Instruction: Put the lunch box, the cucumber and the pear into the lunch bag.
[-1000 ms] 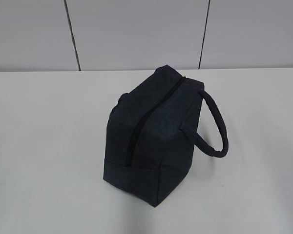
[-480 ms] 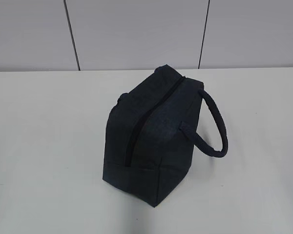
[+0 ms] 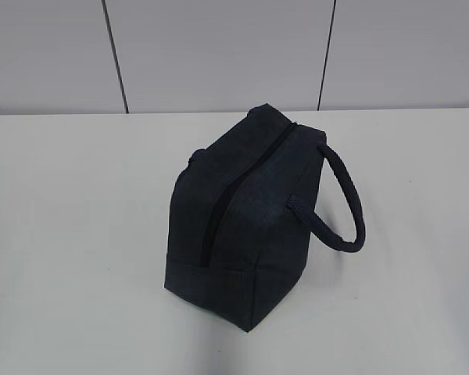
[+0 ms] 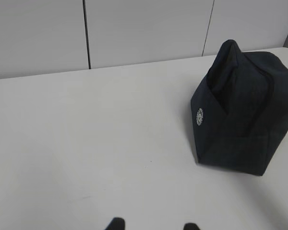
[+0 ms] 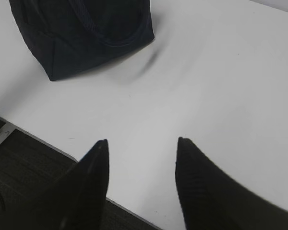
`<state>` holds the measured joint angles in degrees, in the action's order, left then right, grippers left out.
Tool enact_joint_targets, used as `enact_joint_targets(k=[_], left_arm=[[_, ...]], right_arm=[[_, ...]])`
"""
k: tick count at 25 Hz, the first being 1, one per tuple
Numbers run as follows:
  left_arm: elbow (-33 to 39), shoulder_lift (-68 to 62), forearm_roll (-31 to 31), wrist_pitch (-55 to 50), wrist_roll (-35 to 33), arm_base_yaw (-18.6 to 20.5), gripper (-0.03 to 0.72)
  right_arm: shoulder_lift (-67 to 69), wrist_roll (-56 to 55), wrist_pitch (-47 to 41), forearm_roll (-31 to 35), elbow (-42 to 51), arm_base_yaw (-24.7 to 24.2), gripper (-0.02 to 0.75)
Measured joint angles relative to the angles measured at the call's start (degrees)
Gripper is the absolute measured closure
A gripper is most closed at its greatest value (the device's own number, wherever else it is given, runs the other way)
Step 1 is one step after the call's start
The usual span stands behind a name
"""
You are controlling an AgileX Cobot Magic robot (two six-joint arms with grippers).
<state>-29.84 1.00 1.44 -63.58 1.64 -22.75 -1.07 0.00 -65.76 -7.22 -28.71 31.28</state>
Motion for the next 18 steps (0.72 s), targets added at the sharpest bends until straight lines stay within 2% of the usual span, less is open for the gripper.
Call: enact_joint_targets(k=[12,15,18], left_arm=[[0.0,0.0,-0.1,0.0,0.0,0.4,0.45],[0.0,0.0,-0.1,0.0,0.0,3.8,0.45],[0.0,0.0,-0.1,0.0,0.0,10.9,0.45]], right_arm=[[0.0,0.3,0.0,-0.1,0.0,-0.6,0.378],[0.0,0.4,0.0,-0.1,0.0,-7.2,0.379],[0.0,0.4,0.0,-0.4,0.0,-17.5,0.379]])
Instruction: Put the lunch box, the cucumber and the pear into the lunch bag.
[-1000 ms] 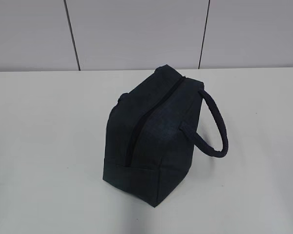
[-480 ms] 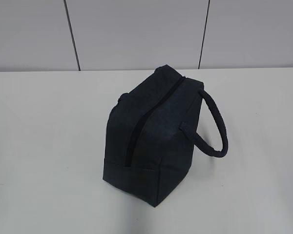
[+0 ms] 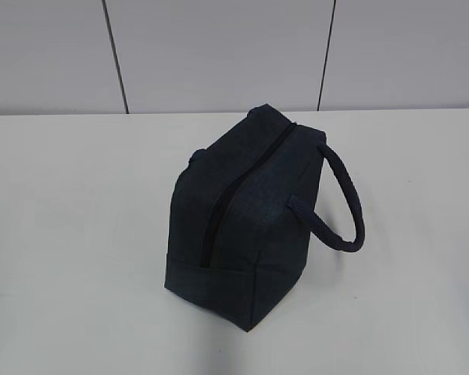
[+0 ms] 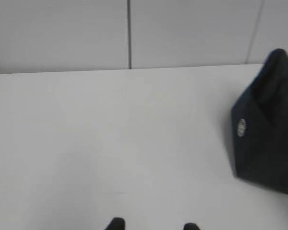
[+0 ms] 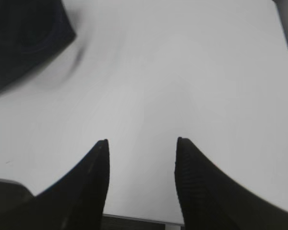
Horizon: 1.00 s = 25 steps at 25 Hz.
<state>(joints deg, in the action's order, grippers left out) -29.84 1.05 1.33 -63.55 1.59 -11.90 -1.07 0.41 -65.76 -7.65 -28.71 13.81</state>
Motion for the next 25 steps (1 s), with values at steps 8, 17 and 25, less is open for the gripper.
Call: enact_joint_targets(k=[8,17,25], left_arm=[[0.0,0.0,-0.1,0.0,0.0,11.3,0.45],[0.0,0.0,-0.1,0.0,0.0,11.3,0.45],[0.0,0.0,-0.1,0.0,-0.1,11.3,0.45]], right_arm=[[0.0,0.1,0.0,-0.1,0.0,-11.5,0.381],[0.0,0.1,0.0,-0.1,0.0,-11.6,0.381],[0.0,0.1,0.0,0.0,0.0,-11.6,0.381]])
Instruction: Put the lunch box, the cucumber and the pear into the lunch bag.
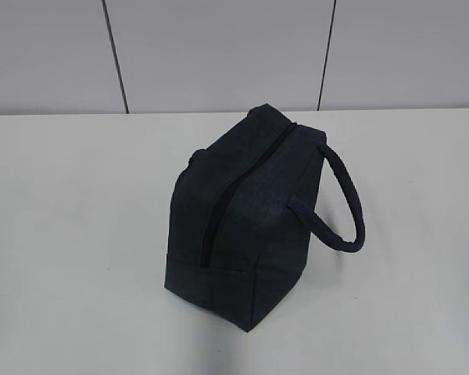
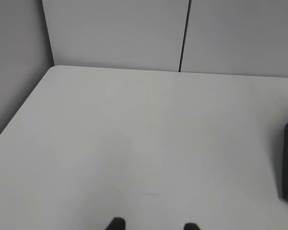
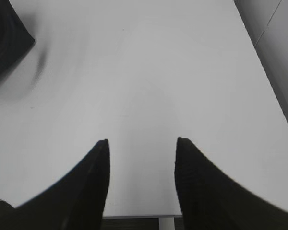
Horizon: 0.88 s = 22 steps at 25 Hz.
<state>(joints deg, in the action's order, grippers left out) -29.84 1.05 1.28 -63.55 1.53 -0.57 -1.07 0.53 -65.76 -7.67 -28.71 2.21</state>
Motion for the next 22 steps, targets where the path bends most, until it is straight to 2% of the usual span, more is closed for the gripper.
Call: enact_joint_targets(k=[9,22], left_arm=[[0.0,0.0,0.0,0.0,0.0,0.0,0.45],[0.0,0.0,0.0,0.0,0.0,0.0,0.45]], right_arm=[[0.0,1.7,0.0,3.7,0.0,0.0,0.381],[0.0,2.4,0.0,4.0,0.0,0.0,0.381]])
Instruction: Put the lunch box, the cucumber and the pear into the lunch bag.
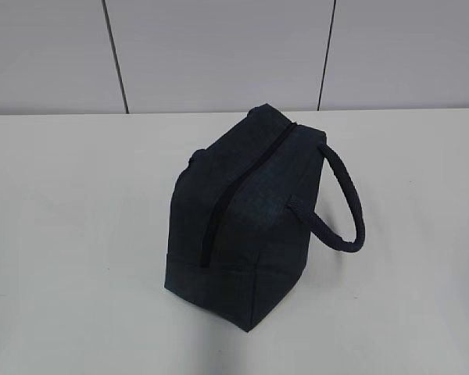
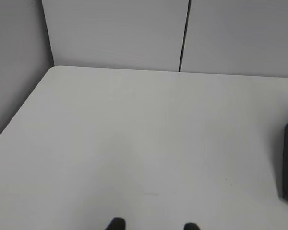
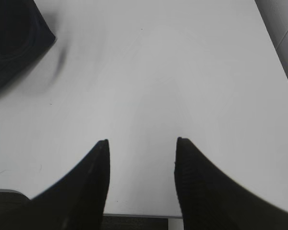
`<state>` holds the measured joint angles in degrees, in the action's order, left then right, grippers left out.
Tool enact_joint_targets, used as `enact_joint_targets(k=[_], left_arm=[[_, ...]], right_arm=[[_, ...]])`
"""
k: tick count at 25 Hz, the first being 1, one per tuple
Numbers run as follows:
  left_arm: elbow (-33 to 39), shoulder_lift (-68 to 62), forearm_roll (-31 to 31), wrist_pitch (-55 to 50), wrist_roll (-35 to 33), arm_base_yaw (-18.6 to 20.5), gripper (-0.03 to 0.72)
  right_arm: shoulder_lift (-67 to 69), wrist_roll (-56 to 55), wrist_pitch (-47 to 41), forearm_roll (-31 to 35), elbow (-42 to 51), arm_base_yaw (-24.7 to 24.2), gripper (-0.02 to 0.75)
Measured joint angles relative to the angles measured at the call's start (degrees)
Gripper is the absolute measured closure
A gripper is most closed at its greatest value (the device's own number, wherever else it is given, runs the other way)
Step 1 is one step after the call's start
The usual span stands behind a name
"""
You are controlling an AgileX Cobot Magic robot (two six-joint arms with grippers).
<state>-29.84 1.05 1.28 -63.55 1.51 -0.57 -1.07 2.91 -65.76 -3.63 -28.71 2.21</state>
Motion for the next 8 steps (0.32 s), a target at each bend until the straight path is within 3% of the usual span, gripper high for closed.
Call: enact_joint_targets(k=[8], left_arm=[[0.0,0.0,0.0,0.0,0.0,0.0,0.45]], right_arm=[[0.0,0.1,0.0,0.0,0.0,0.0,0.381]])
